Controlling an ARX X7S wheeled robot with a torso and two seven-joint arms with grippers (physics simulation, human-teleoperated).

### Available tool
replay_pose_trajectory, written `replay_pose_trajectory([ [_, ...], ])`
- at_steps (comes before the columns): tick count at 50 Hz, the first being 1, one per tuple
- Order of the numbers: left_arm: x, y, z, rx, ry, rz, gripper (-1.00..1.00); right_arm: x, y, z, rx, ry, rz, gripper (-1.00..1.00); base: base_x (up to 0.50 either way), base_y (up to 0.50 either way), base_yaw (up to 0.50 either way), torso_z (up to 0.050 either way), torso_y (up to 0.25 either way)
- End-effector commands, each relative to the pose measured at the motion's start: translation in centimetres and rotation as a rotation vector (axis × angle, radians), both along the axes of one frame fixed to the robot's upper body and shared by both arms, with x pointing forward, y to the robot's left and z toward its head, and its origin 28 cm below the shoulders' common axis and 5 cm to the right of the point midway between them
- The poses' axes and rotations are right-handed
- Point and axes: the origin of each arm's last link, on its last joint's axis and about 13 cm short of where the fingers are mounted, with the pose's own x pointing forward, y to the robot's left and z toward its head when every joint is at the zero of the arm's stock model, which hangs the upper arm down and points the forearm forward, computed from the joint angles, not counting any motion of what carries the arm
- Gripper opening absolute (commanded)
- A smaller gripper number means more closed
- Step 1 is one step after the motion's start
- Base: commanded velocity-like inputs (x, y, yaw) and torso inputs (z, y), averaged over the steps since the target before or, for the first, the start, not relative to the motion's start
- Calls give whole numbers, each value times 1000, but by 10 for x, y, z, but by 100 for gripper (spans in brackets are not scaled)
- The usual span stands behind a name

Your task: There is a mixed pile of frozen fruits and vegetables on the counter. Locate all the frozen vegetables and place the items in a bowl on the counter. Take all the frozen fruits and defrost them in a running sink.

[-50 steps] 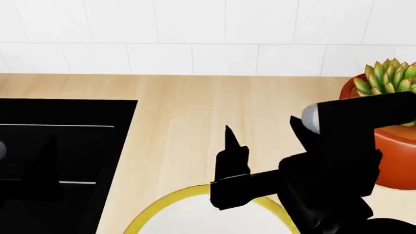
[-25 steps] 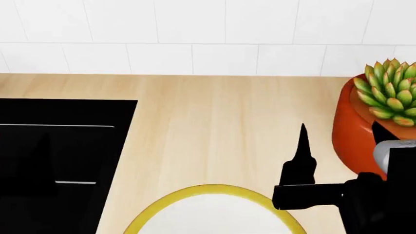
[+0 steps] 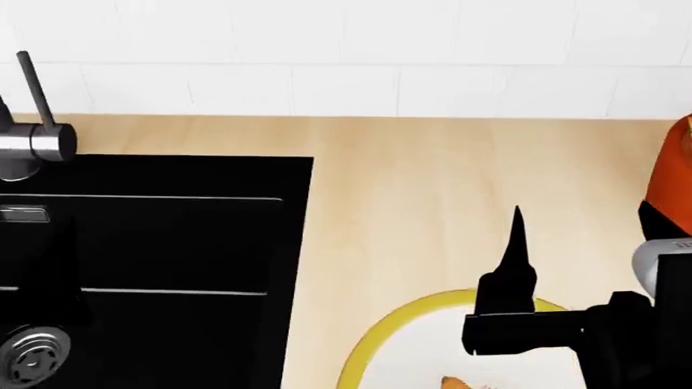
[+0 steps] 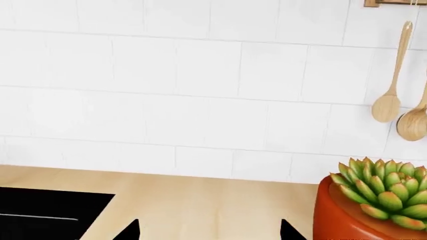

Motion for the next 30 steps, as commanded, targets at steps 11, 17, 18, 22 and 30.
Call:
replay_pose_trajectory([
  [11, -1, 2, 2, -2, -1, 2, 100, 0, 1, 0, 6, -3, -19, 100, -127, 500, 0, 0, 0],
  [17, -1, 1, 1, -1, 1, 1, 100, 0, 2, -1, 5, 0, -20, 100, -203, 500, 0, 0, 0],
  [18, 0, 2, 2, 0, 1, 2, 100, 0, 2, -1, 7, 2, -20, 100, -230, 500, 0, 0, 0],
  [22, 3, 0, 2, -2, 1, 4, 100, 0, 2, -2, 2, 3, -18, 100, -231, 500, 0, 0, 0],
  [30, 1, 4, 3, -1, 5, 10, 100, 0, 3, -3, -6, 3, -22, 100, -208, 500, 0, 0, 0],
])
